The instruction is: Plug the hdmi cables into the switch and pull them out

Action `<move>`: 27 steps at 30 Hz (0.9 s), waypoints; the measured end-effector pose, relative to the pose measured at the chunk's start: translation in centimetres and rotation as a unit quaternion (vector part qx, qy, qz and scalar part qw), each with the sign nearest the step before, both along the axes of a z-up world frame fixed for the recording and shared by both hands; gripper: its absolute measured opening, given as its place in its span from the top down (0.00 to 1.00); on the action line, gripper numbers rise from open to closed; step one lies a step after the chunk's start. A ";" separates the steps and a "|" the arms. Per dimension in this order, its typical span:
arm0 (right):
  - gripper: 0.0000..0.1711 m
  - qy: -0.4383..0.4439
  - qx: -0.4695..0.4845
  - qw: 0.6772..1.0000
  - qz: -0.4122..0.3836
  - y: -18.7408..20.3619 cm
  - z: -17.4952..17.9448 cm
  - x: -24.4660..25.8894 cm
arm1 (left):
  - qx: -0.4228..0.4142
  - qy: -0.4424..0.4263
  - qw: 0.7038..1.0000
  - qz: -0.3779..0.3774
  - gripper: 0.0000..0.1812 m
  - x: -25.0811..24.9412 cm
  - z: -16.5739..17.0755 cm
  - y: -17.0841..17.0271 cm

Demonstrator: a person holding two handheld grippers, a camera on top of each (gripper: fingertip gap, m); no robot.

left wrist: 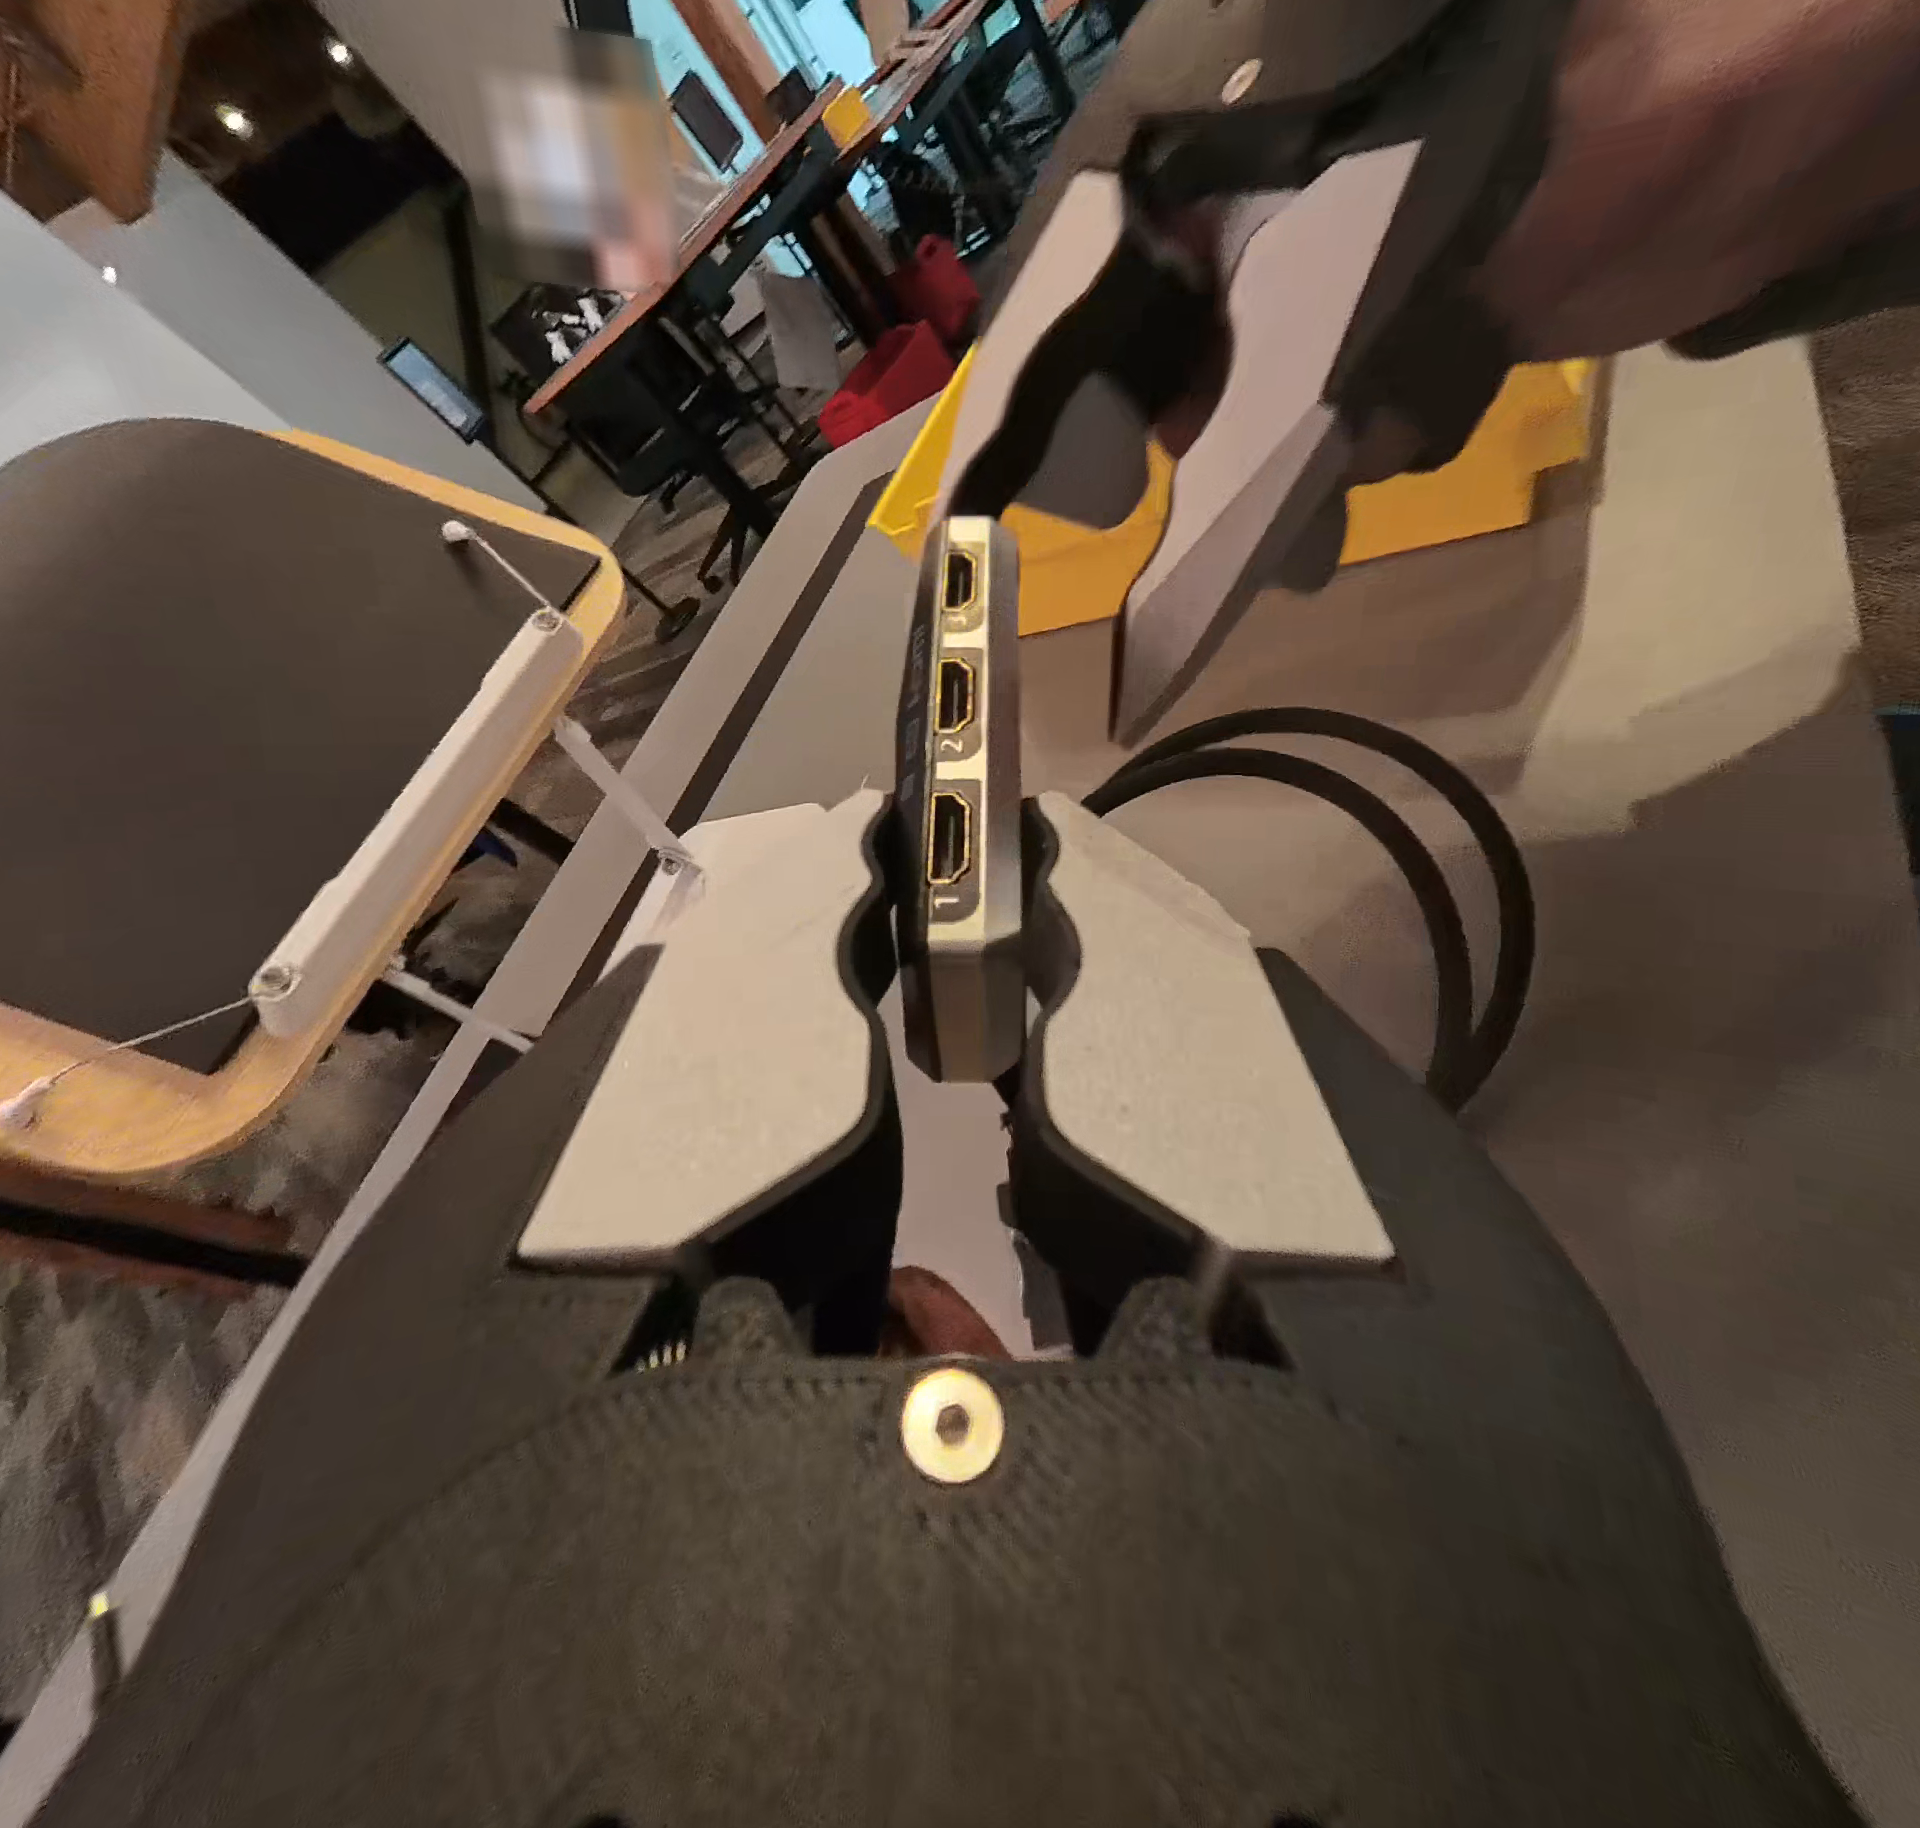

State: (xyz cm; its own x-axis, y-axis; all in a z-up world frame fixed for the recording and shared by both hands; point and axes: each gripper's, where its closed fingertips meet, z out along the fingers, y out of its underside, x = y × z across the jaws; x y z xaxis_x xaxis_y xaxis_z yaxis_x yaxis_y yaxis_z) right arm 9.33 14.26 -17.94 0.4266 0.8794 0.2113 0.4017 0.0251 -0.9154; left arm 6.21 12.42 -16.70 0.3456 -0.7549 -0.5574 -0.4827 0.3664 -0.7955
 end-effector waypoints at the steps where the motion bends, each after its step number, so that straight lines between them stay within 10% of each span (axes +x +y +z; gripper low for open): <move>1: 0.62 -0.006 0.012 1.000 0.026 -0.2 0.0 -0.9 | -0.007 -0.005 1.000 -0.008 0.89 0.0 -0.1 -0.3; 8: 0.86 -0.078 0.042 0.981 0.171 -2.6 -1.3 -4.3 | -0.039 0.026 0.998 -0.044 0.89 -0.8 -1.6 -1.6; 15: 0.89 -0.096 0.046 0.989 0.100 -0.6 -1.7 -3.5 | -0.034 0.036 0.998 0.037 0.75 -4.1 0.5 -1.7; 22: 0.89 -0.113 0.044 0.992 0.038 1.4 -2.9 -1.7 | 0.056 0.157 0.964 0.206 0.75 -18.8 5.1 1.0; 27: 0.90 -0.117 0.042 0.992 0.025 1.7 -3.4 -1.7 | 0.004 0.297 0.912 0.284 0.72 -30.7 1.6 4.6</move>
